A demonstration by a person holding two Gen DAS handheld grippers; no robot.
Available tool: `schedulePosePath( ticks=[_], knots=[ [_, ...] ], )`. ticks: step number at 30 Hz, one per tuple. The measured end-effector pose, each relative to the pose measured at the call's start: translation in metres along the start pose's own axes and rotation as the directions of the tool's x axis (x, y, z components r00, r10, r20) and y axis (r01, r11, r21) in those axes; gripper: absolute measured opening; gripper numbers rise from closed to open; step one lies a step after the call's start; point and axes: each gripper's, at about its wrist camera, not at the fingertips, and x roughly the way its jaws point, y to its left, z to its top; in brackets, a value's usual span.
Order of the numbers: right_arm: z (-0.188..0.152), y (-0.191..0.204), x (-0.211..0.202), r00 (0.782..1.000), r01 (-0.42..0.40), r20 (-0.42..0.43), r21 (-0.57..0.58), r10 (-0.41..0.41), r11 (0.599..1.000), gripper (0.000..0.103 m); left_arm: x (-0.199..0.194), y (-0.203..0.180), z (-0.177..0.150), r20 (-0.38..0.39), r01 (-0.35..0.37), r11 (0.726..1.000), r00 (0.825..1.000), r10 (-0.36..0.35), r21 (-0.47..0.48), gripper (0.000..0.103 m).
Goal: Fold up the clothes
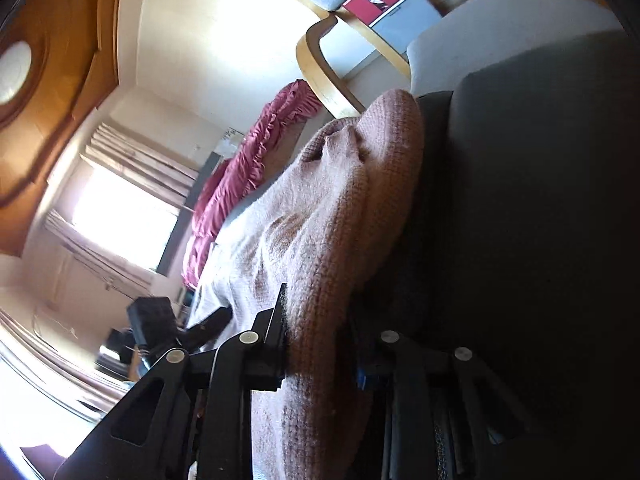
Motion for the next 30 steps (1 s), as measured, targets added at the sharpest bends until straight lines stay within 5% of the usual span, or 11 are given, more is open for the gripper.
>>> schedulePosePath(
  ticks=[7, 10, 20, 30],
  knots=[
    [-0.001, 0.010, 0.016, 0.997, 0.072, 0.033, -0.019, -0.071, 0.997, 0.022, -0.001, -0.002, 0.000, 0.002, -0.013, 1.000, 1.000, 0.013, 0.011, 0.025],
    [-0.006, 0.007, 0.007, 0.997, 0.012, 0.070, 0.042, -0.015, 0.999, 0.021, -0.002, -0.014, 0.000, 0.008, -0.077, 0.995, 0.997, 0.076, 0.065, 0.025],
    [-0.005, 0.037, 0.008, 0.979, -0.178, 0.132, 0.161, 0.158, 0.971, 0.021, 0.018, -0.071, -0.017, -0.008, -0.288, 0.894, 0.951, 0.310, 0.344, 0.025],
    [0.008, 0.135, 0.038, 0.983, -0.172, 0.091, 0.113, 0.162, 0.979, 0.021, -0.003, -0.064, -0.015, 0.018, -0.272, 0.903, 0.959, 0.282, 0.334, 0.025]
  ],
)
